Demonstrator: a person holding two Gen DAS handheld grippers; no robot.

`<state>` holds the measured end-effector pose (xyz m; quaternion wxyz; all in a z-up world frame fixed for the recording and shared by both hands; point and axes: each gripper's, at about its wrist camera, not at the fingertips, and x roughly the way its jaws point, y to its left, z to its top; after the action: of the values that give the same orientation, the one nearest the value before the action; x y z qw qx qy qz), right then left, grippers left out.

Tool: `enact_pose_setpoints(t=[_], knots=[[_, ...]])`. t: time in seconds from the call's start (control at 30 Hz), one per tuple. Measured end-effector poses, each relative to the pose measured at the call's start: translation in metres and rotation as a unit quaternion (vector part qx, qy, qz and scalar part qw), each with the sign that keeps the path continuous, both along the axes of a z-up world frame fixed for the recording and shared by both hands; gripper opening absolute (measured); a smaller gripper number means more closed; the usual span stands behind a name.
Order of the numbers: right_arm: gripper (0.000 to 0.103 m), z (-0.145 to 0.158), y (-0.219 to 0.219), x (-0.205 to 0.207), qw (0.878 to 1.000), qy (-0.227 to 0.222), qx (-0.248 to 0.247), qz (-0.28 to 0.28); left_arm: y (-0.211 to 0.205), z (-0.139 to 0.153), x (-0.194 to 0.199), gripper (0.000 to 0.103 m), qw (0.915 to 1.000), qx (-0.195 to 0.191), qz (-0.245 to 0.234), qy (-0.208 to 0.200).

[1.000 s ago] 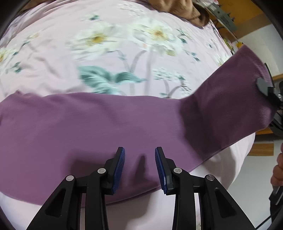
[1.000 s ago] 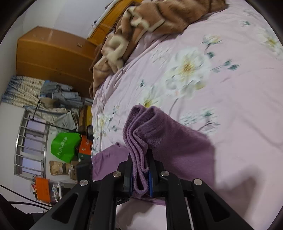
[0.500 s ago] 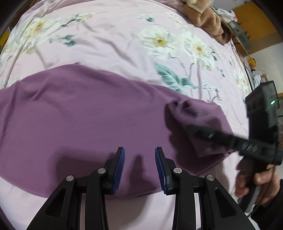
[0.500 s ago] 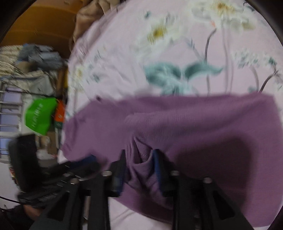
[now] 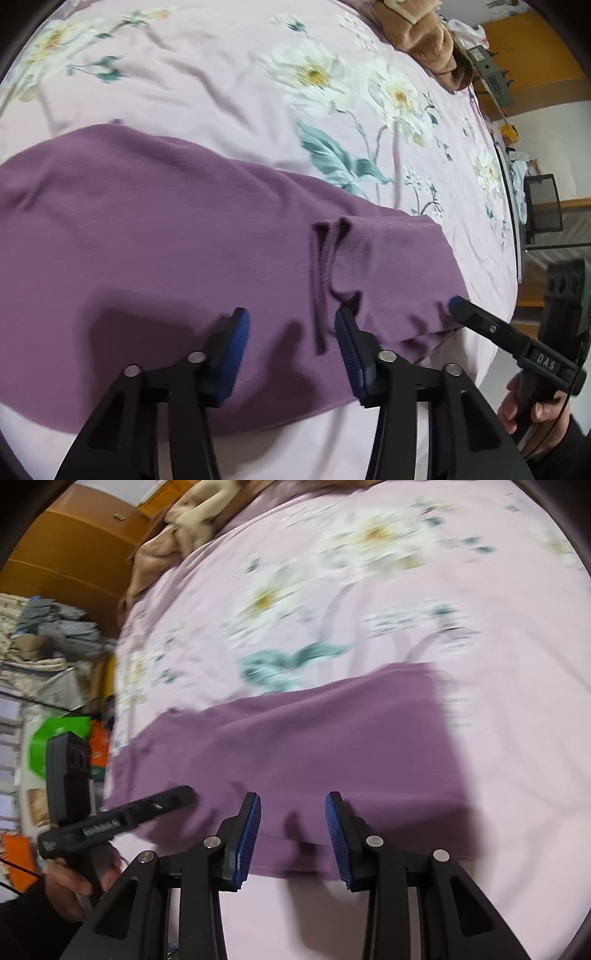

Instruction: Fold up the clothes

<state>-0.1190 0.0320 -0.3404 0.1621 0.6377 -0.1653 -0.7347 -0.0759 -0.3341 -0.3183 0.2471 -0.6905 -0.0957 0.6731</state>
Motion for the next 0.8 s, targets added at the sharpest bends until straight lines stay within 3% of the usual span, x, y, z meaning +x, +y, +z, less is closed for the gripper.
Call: enact_pose_setpoints(t=[0.17, 0.27, 0.37, 0.43, 0.5, 0.6, 0.67, 0.8], knots=[[0.038, 0.015, 0.033, 0.014, 0.998, 0.028, 0.061, 0.005, 0.026, -0.007, -0.002, 0.051, 0.9997, 0.010, 0.013, -0.019], [0.038, 0.012, 0.042, 0.019, 0.993, 0.037, 0.110, 0.034, 0.040, -0.013, -0.002, 0.051, 0.9996, -0.006, 0.011, -0.025], [0.038, 0.003, 0.043, 0.020, 0.989, 0.033, 0.128, 0.064, 0.048, -0.019, 0.000, 0.051, 0.9991, -0.022, 0.017, -0.033], [0.038, -0.004, 0.042, 0.022, 0.985, 0.030, 0.141, 0.093, 0.049, -0.021, 0.001, 0.045, 0.9989, -0.026, 0.023, -0.032], [0.038, -0.009, 0.042, 0.024, 0.983, 0.030, 0.147, 0.109, 0.050, -0.023, 0.003, 0.021, 0.9988, -0.027, 0.025, -0.032], [0.035, -0.013, 0.045, 0.024, 0.981, 0.031, 0.149, 0.122, 0.050, -0.023, 0.007, 0.016, 0.9988, -0.031, 0.028, -0.027], [0.017, -0.012, 0.049, 0.018, 0.984, 0.035, 0.130, 0.114, 0.051, -0.021, 0.008, 0.014, 0.9988, -0.032, 0.029, -0.022], [0.014, -0.007, 0.055, 0.014, 0.987, 0.042, 0.119, 0.096, 0.050, -0.018, 0.010, 0.009, 0.9990, -0.028, 0.028, -0.020]])
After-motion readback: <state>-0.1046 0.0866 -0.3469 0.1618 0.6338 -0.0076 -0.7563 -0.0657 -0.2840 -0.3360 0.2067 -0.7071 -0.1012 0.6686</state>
